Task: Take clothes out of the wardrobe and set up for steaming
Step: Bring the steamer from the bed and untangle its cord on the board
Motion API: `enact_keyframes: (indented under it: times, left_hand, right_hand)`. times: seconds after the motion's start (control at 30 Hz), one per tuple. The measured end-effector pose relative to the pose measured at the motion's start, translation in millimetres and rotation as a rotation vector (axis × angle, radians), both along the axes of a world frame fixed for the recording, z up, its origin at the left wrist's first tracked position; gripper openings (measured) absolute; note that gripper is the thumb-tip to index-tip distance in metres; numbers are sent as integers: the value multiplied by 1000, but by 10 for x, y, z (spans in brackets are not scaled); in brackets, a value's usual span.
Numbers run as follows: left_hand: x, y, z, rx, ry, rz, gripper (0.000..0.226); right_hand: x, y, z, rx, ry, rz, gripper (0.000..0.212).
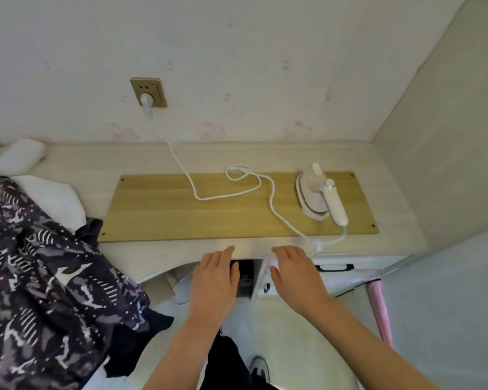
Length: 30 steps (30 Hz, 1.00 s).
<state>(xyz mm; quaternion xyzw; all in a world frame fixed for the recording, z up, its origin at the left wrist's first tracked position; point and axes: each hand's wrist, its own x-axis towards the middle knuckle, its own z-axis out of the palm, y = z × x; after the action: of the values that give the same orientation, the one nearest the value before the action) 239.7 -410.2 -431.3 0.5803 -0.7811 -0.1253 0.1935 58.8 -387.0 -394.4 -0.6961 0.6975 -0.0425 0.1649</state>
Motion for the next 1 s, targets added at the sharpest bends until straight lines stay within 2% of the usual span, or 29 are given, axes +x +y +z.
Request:
enact_keyframes:
  times: [0.3, 0.73, 1.0]
  left_hand:
    - [-16, 951, 24, -68, -66, -161, 37]
    - [734, 1965, -108, 8, -117, -412, 37]
    - [739, 2527, -5, 38, -105, -515, 31]
  right_hand:
    - [-13, 1164, -99, 147, 45, -103, 45]
    - [791, 2666, -194, 151, 6, -413, 44]
    - [983, 3562, -127, 132, -1, -575, 45]
